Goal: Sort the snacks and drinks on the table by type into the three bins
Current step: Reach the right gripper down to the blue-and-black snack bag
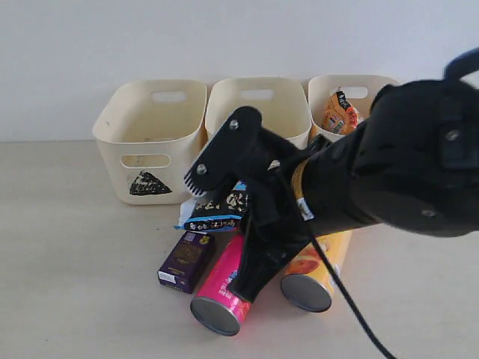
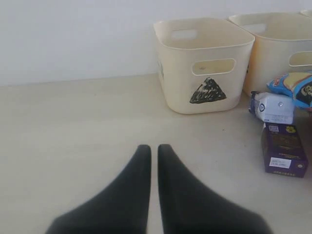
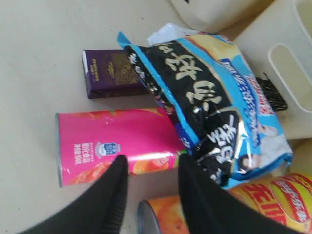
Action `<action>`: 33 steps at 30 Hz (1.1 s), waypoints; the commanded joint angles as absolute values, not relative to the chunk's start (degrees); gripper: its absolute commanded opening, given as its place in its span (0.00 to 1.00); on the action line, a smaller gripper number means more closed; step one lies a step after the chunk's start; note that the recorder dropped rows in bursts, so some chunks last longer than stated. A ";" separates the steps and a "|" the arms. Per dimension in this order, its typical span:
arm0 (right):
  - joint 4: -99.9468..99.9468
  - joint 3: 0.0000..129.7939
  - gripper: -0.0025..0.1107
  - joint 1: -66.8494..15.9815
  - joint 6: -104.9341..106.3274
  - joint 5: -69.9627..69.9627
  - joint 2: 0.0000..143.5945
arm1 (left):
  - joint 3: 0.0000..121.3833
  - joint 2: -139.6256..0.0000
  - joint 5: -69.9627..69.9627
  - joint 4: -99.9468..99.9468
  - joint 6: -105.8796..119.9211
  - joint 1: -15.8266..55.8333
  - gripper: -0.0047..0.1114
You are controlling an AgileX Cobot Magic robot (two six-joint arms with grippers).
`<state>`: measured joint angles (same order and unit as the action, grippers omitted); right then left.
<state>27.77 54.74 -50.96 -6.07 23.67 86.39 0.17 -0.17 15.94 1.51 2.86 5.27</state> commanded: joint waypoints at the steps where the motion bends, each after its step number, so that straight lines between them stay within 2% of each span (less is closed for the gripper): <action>1: 27.99 54.45 0.64 -51.54 -5.45 18.33 90.04 | 0.00 0.00 15.52 2.12 3.07 5.61 0.07; 3: 29.30 54.45 0.69 -51.54 -5.45 17.10 91.72 | 0.00 0.00 15.52 2.12 3.07 5.61 0.07; 18: 40.04 59.06 0.69 -49.69 -9.39 13.03 97.85 | 0.00 0.00 15.52 2.12 3.07 5.61 0.07; 33: 46.84 65.53 0.69 -48.57 -11.78 17.41 105.59 | 0.00 0.00 15.52 2.12 3.07 5.61 0.07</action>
